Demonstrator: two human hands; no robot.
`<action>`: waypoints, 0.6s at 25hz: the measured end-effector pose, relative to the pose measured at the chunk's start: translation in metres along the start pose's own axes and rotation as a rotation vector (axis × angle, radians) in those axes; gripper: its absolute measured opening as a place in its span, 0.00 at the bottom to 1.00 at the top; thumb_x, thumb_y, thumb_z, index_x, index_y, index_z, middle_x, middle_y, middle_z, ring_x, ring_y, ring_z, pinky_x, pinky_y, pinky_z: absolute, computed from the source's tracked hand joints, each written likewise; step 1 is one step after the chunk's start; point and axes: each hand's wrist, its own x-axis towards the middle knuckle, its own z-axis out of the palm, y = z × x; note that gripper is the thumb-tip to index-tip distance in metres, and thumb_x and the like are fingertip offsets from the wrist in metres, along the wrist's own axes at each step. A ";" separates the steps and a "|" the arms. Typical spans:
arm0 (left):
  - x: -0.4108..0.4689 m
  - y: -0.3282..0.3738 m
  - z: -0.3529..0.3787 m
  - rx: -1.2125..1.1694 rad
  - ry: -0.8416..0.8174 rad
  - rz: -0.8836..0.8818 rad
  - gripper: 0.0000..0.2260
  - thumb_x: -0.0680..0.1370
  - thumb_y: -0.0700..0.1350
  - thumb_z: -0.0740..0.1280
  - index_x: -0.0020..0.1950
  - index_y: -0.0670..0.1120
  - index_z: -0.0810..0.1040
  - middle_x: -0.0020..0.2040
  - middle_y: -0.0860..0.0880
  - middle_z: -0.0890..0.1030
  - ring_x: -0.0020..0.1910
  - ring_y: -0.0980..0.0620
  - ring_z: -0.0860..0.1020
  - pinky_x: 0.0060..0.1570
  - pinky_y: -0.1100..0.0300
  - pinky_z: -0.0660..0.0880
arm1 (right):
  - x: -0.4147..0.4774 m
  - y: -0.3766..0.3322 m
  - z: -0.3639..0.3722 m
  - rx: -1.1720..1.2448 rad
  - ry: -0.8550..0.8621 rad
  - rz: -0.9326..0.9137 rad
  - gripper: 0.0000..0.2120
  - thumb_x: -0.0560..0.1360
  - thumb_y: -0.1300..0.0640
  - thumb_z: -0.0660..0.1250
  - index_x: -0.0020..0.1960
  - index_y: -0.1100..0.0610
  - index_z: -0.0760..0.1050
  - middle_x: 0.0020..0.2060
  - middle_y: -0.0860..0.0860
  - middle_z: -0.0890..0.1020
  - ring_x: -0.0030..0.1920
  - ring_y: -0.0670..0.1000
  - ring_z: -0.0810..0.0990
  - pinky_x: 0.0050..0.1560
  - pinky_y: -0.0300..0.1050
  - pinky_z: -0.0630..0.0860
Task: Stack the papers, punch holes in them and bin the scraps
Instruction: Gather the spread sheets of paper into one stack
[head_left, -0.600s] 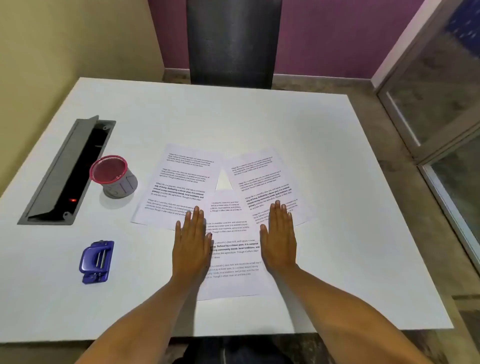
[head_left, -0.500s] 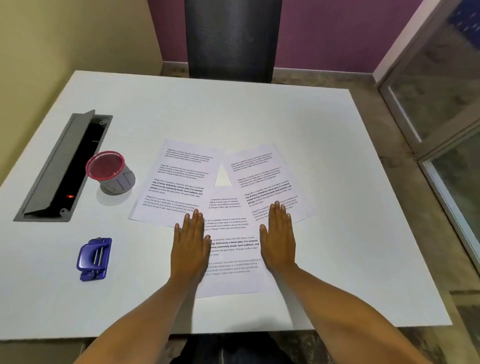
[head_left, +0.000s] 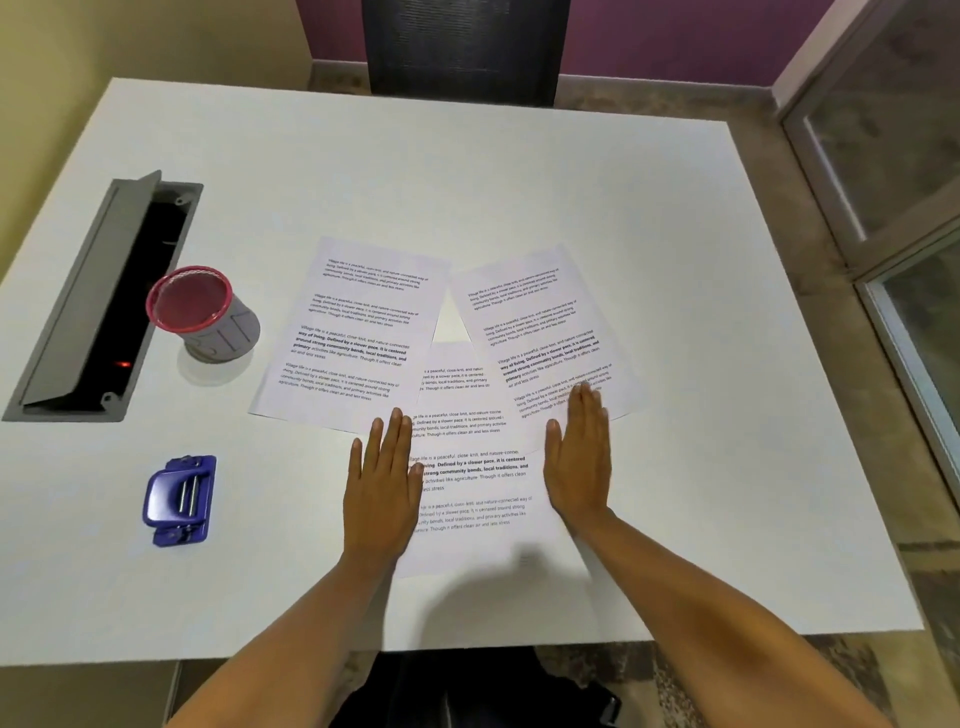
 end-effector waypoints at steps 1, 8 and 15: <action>0.000 0.000 0.001 -0.010 0.000 -0.005 0.26 0.83 0.51 0.44 0.80 0.45 0.51 0.81 0.50 0.52 0.80 0.48 0.50 0.78 0.46 0.51 | 0.010 0.001 -0.004 0.056 0.038 0.070 0.26 0.82 0.55 0.56 0.76 0.64 0.56 0.77 0.57 0.60 0.78 0.56 0.56 0.78 0.50 0.53; 0.000 -0.003 0.006 -0.038 0.016 -0.003 0.26 0.83 0.52 0.45 0.80 0.46 0.51 0.81 0.50 0.51 0.80 0.50 0.48 0.79 0.48 0.49 | 0.091 0.025 -0.029 0.143 -0.089 0.376 0.32 0.81 0.50 0.58 0.78 0.63 0.49 0.78 0.58 0.52 0.78 0.57 0.49 0.78 0.52 0.50; 0.002 -0.002 0.005 -0.022 0.007 -0.016 0.26 0.82 0.52 0.44 0.80 0.45 0.52 0.81 0.49 0.52 0.80 0.48 0.49 0.78 0.47 0.50 | 0.049 0.032 -0.016 0.072 -0.179 0.167 0.34 0.81 0.47 0.59 0.79 0.60 0.47 0.79 0.55 0.49 0.79 0.54 0.45 0.79 0.52 0.42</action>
